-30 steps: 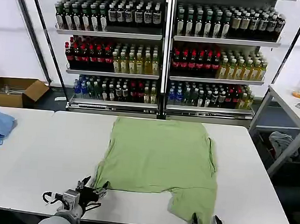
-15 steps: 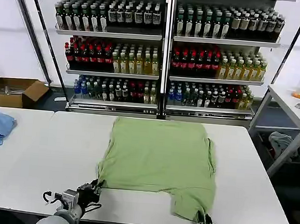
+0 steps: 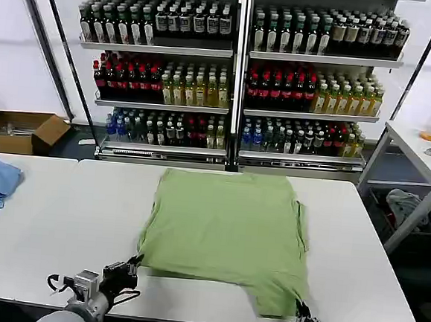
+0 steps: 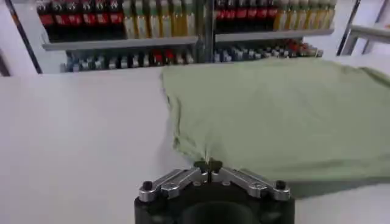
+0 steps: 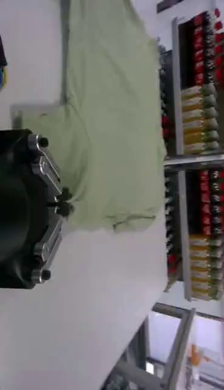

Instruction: Fold and organize the clothes.

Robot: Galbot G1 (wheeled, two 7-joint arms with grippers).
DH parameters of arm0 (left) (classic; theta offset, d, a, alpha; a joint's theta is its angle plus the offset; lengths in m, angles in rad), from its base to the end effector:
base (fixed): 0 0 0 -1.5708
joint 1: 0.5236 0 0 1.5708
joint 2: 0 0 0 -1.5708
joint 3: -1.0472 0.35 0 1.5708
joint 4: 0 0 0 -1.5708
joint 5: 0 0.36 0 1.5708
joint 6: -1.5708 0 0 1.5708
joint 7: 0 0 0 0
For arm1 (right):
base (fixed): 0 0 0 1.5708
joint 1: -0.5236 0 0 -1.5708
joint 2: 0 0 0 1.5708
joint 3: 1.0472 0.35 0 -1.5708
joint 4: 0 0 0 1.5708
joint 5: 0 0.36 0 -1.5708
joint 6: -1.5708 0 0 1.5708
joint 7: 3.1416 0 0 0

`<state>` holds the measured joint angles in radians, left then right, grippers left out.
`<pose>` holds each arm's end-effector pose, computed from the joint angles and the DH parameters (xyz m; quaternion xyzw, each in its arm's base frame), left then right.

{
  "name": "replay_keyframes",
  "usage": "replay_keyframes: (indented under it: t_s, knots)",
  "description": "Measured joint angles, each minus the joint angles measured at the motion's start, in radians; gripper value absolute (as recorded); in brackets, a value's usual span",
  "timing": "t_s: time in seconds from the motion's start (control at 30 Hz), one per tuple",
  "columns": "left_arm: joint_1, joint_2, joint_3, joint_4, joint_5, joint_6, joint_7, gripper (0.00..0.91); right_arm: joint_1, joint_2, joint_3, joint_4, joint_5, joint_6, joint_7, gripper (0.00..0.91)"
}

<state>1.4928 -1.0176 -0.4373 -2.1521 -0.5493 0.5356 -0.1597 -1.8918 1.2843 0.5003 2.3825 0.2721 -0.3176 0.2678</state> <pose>0.2087 0.0580 -0.2584 -0.1092 -0.9608 -0.0182 0.2543 0.0995 -0.0196 -0.2429 -0.0156 -0.9813 -0.0035 0.1918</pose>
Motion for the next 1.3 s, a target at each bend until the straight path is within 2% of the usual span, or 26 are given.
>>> replay_keyframes:
  t_s: [0.23, 0.47, 0.87, 1.2, 1.27, 1.3]
  knots:
    - [0.007, 0.034, -0.047, -0.087, -0.032, 0.001, 0.003, 0.030, 0.011, -0.041, 0.053, 0.053, 0.028, 0.008, -0.002, 0.000]
    - [-0.022, 0.065, -0.047, -0.091, -0.039, -0.010, 0.015, 0.030, 0.119, -0.100, 0.058, 0.012, 0.063, 0.000, 0.007, 0.000]
    - [-0.190, 0.036, 0.060, 0.114, -0.008, -0.039, 0.011, 0.030, 0.378, -0.188, 0.008, -0.187, 0.094, -0.025, 0.010, 0.000]
    - [-0.330, -0.006, 0.164, 0.279, 0.044, -0.053, -0.001, 0.020, 0.568, -0.211, -0.077, -0.347, 0.082, -0.056, -0.005, 0.000]
    - [-0.352, -0.013, 0.179, 0.305, 0.055, -0.054, -0.004, 0.030, 0.598, -0.212, -0.094, -0.374, 0.076, -0.062, -0.008, 0.000]
    - [-0.364, -0.017, 0.186, 0.320, 0.061, -0.056, -0.006, 0.081, 0.611, -0.212, -0.102, -0.387, 0.073, -0.066, -0.009, 0.000]
